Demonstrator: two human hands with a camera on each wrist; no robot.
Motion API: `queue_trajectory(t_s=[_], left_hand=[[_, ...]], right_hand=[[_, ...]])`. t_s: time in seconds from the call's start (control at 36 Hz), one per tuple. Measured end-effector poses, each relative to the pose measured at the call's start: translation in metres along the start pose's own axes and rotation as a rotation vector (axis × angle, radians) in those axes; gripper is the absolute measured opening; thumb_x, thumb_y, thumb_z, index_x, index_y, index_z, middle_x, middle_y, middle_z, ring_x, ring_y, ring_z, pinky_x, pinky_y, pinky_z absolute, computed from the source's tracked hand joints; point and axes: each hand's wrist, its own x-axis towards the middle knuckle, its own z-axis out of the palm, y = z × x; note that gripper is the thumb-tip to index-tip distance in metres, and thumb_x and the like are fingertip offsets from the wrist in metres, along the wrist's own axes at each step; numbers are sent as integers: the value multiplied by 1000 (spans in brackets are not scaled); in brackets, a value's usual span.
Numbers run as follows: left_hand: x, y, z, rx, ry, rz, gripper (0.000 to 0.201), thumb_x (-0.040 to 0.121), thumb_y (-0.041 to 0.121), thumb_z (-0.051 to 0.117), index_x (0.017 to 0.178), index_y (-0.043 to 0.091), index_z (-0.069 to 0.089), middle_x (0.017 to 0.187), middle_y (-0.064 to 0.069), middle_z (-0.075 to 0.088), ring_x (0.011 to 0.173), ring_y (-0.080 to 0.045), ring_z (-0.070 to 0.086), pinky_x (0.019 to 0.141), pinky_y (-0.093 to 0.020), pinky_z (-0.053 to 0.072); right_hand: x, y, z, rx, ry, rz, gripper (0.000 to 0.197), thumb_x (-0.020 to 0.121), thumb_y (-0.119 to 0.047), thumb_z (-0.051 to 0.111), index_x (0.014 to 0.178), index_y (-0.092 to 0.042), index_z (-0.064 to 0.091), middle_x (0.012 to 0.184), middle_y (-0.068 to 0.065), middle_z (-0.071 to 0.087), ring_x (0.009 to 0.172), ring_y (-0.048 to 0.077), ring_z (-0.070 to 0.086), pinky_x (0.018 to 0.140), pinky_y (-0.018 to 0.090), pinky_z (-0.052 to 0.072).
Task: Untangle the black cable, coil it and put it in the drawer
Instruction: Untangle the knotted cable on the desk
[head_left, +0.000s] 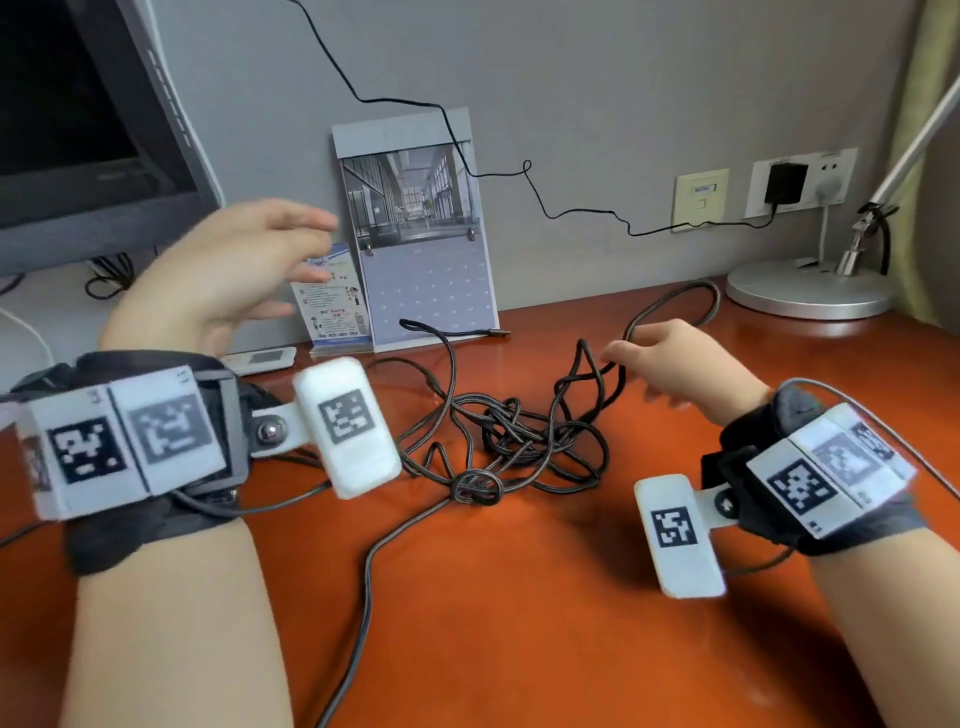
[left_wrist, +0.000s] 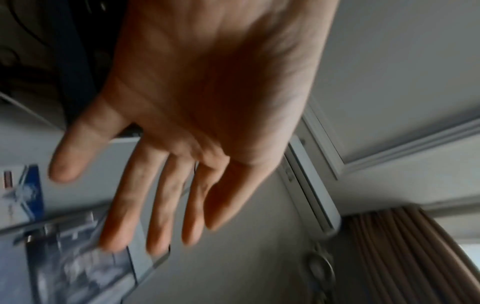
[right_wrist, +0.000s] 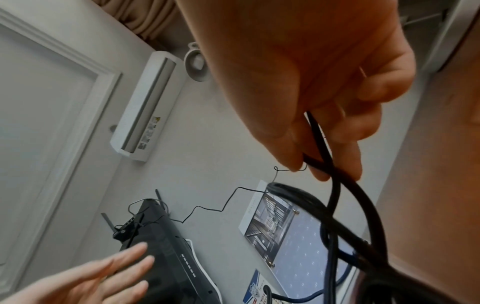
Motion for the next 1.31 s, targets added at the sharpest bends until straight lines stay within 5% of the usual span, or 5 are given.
queue_trajectory(t_s=[0.39,0.64,0.97,1.17,1.31], left_hand=[[-42,8,142,981,-893,0,31,94,30,51,116,9,47,78,-3,57,71,-17,55,57,-25,43],[-48,4,142,1053,-659,23,67,94,3,46,145,-5,4,115,-17,59,90,-22,61,68,-28,47],[-17,-14,87,671,-36,44,27,94,12,43,90,24,67,99,3,67,98,-26,61,88,-41,50],[-20,-27,105,327,-107,109,29,93,0,42,93,17,66,75,14,58,59,0,44,48,-9,30],[-22,-33,115,274,-240,161,31,90,3,47,82,23,69,93,9,65,89,-5,53,73,-14,39]], right_hand=[[1,5,11,147,134,-109,38,91,-28,56,70,4,62,65,19,66,40,17,52,37,14,42],[0,9,17,226,71,-101,39,94,-28,50,81,7,61,69,17,67,58,30,65,54,30,53],[-2,7,17,562,-90,16,31,98,-24,42,80,-4,58,80,18,68,61,23,65,63,30,56],[-5,12,16,95,141,-84,49,86,-44,57,56,-6,59,40,0,52,45,19,59,58,29,50],[-7,1,17,128,207,-178,43,82,-53,60,56,-19,51,52,-5,49,54,15,47,59,28,41]])
